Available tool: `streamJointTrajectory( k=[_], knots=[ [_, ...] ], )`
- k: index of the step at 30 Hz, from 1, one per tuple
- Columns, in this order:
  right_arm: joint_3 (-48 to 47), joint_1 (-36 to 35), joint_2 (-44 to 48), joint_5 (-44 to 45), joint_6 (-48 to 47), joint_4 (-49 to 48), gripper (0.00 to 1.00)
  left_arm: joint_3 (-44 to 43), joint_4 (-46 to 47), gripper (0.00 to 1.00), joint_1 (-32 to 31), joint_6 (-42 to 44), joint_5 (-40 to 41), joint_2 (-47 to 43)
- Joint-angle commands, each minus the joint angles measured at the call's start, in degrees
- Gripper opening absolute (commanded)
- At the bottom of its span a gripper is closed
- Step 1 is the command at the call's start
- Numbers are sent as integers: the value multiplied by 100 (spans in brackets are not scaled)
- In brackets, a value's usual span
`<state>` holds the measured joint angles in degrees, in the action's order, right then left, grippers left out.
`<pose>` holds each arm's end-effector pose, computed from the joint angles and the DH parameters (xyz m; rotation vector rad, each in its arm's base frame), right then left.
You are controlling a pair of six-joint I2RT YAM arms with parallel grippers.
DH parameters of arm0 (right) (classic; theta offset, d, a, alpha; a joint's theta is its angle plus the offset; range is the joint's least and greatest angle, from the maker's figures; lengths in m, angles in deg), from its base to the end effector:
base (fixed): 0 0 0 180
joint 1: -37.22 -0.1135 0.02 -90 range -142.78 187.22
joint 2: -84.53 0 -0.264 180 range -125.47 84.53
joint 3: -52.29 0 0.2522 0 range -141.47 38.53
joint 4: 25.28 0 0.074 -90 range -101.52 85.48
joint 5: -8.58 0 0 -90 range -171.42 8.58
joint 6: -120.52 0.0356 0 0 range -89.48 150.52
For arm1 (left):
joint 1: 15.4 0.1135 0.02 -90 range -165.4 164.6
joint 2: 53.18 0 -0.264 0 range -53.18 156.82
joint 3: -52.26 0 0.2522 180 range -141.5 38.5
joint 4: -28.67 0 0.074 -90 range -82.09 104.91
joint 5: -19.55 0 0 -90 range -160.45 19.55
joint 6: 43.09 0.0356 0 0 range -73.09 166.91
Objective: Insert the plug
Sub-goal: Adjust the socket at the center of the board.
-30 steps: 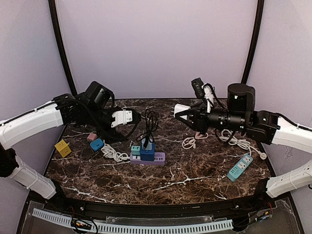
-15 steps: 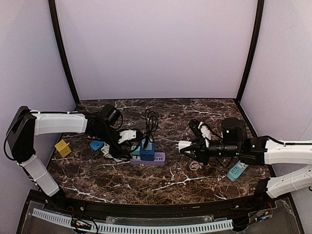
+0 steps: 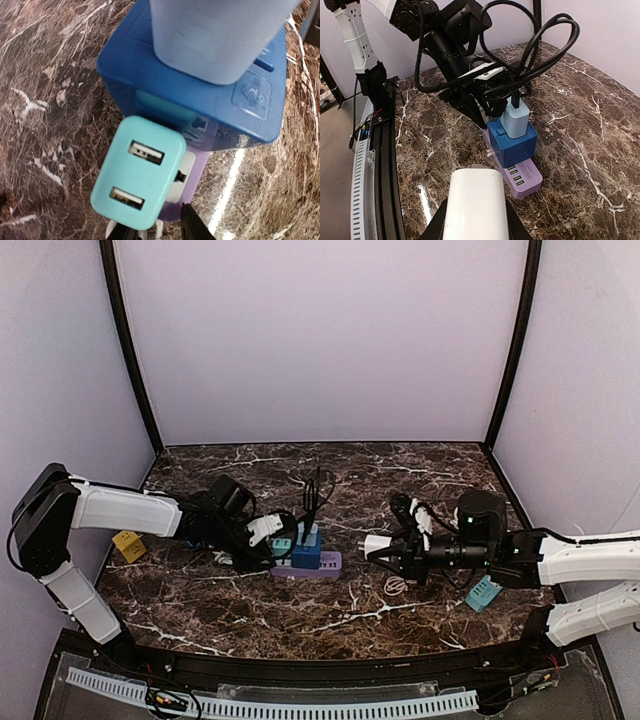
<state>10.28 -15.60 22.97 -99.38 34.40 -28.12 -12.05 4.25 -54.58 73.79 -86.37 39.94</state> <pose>0.1334 0.1941 0.2302 -1.0171 1.6810 0.9607 0.2420 -0.2098 0.1689 1.4596 2.0319 -0.4364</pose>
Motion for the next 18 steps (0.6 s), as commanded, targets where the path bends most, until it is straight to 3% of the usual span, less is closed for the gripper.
streamJointTrajectory(
  k=[1,7,11,15,18],
  knots=[
    [62,27,-96,-219,-128,-384,0,437,154,29,-275,-1557,754,-305],
    [76,26,-382,-350,-22,-668,0,859,367,36,-482,-2000,572,-711],
    [92,26,-515,-419,48,-781,0,609,327,40,-168,-1260,520,-1045],
    [124,30,-659,-432,60,-1101,0,226,594,59,382,-335,-664,-838],
    [69,26,-772,-486,69,-1160,0,92,634,65,503,325,-1352,-514]
  ],
)
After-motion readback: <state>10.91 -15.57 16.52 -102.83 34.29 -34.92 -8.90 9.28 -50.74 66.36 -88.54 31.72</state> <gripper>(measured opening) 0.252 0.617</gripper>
